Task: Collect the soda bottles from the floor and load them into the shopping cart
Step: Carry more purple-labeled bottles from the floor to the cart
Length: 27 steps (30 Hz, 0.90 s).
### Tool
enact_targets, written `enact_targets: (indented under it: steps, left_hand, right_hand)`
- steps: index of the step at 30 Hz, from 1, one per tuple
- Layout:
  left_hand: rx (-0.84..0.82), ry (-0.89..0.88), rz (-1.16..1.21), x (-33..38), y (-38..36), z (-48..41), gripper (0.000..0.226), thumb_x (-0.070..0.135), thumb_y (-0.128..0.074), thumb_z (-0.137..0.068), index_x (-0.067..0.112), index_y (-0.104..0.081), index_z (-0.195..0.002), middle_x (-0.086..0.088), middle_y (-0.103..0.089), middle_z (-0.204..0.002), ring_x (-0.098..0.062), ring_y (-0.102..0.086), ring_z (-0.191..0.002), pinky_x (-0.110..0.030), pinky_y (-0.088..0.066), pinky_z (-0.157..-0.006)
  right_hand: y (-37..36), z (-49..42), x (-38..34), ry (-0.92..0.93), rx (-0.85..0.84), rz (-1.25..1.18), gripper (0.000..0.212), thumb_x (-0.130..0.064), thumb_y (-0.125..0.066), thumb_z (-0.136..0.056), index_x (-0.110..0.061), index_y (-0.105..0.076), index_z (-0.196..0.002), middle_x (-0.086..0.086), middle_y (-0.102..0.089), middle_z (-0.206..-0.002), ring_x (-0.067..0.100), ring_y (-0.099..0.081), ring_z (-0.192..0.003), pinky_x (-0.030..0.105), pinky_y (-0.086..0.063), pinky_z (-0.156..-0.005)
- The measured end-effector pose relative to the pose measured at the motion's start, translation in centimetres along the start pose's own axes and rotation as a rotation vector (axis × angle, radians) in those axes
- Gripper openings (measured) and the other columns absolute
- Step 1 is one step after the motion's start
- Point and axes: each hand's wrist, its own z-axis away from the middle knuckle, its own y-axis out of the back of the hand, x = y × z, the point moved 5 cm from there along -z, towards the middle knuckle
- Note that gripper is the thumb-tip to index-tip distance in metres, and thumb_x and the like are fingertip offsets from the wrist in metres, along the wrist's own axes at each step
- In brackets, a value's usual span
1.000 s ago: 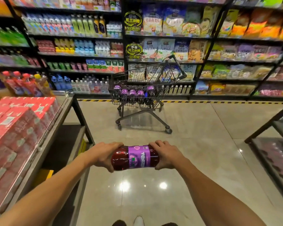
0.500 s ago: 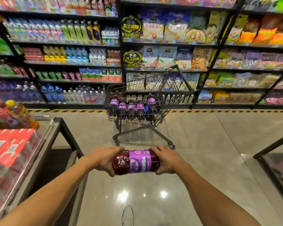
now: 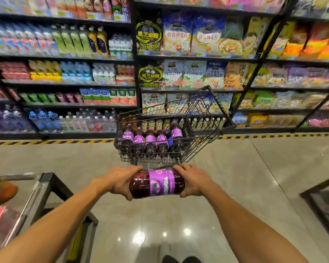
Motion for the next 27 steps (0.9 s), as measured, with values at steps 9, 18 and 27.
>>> enact_targets:
  steps: [9,18,27]
  left_hand:
    - [-0.011,-0.005,-0.02,-6.9,6.8,-11.3,0.118,0.059,-0.085,-0.062,0.027,-0.021,-0.157,0.004,-0.048,-0.15,-0.021,-0.054,-0.13,-0.036,-0.045,-0.106]
    - [-0.041,0.054,0.047,-15.4,11.3,-19.8,0.107,0.056,-0.085,-0.06,0.033,-0.031,-0.15,0.006,-0.058,-0.139,-0.019,-0.059,-0.121,-0.031,-0.049,-0.098]
    - [-0.182,-0.028,-0.047,-24.3,16.8,-31.4,0.108,0.063,-0.079,-0.058,0.038,-0.027,-0.149,0.008,-0.055,-0.14,-0.018,-0.058,-0.122,-0.034,-0.048,-0.102]
  right_hand:
    - [5.2,-13.6,5.4,-0.01,-0.024,0.013,0.12,-0.058,-0.088,-0.068,-0.034,-0.017,-0.161,0.004,-0.038,-0.155,0.034,-0.043,-0.137,0.05,-0.047,-0.107]
    - [10.1,-26.7,8.5,0.055,-0.081,0.021,0.124,-0.058,-0.089,-0.069,-0.032,-0.013,-0.164,0.007,-0.037,-0.159,0.035,-0.04,-0.143,0.058,-0.044,-0.112]
    - [10.2,-38.5,12.0,-0.065,-0.082,-0.119,0.121,-0.056,-0.088,-0.07,-0.031,-0.015,-0.164,0.004,-0.034,-0.16,0.034,-0.039,-0.143,0.053,-0.047,-0.107]
